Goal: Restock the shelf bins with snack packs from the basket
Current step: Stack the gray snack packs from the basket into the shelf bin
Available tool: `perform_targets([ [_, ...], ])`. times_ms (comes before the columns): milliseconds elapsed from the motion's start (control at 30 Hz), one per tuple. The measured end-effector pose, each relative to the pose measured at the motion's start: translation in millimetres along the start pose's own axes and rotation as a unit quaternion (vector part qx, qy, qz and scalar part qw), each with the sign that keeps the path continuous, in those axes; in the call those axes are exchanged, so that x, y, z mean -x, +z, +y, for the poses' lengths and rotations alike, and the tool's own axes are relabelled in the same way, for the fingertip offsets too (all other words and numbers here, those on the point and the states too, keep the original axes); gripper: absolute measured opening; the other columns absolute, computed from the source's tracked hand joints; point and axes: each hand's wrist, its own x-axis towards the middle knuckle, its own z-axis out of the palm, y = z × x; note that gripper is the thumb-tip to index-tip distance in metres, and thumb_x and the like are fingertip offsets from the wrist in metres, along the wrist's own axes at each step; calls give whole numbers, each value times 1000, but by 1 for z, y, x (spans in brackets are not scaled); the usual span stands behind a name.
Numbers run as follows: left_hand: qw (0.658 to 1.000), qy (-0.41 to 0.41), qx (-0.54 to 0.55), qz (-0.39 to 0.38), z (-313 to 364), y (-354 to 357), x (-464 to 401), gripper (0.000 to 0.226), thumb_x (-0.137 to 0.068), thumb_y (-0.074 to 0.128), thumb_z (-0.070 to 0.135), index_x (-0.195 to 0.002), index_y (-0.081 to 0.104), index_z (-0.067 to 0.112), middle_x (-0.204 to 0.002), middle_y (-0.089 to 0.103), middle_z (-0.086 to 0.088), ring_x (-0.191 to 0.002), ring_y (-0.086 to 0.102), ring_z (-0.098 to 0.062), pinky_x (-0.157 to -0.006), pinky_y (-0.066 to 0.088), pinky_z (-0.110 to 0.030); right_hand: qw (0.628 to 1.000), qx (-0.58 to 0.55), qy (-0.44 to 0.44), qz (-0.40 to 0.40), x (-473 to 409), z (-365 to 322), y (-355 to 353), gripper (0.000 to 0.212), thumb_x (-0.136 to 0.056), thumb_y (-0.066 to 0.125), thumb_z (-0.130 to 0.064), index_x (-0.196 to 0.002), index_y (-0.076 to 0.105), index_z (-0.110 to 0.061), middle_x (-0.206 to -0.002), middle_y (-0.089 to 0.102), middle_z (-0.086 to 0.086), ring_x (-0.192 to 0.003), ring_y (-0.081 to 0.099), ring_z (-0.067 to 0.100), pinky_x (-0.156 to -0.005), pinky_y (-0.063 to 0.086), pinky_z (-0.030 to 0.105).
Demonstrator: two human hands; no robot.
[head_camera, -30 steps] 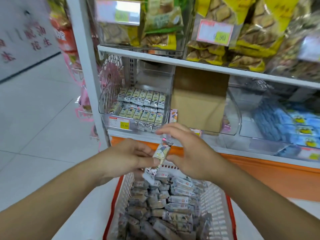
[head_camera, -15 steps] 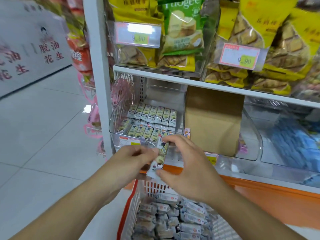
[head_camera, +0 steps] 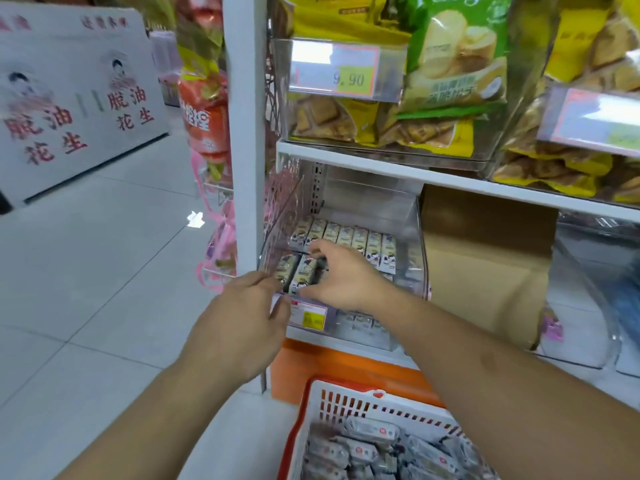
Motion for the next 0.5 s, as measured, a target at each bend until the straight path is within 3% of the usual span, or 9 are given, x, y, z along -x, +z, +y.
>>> perform_targets([
  [133, 1000, 2, -3, 3, 1, 2, 0, 31, -104, 46, 38, -124, 65, 24, -127, 58, 11, -118, 54, -14, -96, 47, -31, 1000, -16, 0, -15, -11, 1, 8, 93, -76, 92, -47, -153, 45, -25, -141, 61, -3, -123, 62, 21, -101, 52, 35],
  [267, 1000, 8, 10, 16, 2, 4, 0, 31, -104, 48, 38, -125, 65, 22, -127, 59, 8, -118, 53, -15, -95, 45, -29, 999, -19, 4, -25, -13, 1, 7, 95, -75, 94, -41, -154, 45, -24, -142, 61, -3, -125, 60, 20, -97, 48, 28],
  [400, 1000, 13, 19, 20, 4, 3, 3, 32, -104, 49, 37, -128, 64, 21, -128, 59, 7, -116, 55, -16, -95, 47, -30, 999, -33, 8, -6, 2, -1, -3, 98, -73, 95, -44, -155, 44, -31, -155, 51, -3, -138, 51, 21, -112, 46, 35],
  [500, 999, 27, 19, 30, 14, 0, 10, 32, -103, 49, 37, -128, 63, 22, -127, 58, 7, -114, 56, -16, -93, 48, -31, 998, -50, -4, 23, 31, -3, -15, 85, -80, 89, -44, -153, 46, -34, -156, 48, -6, -140, 47, 18, -113, 44, 39],
])
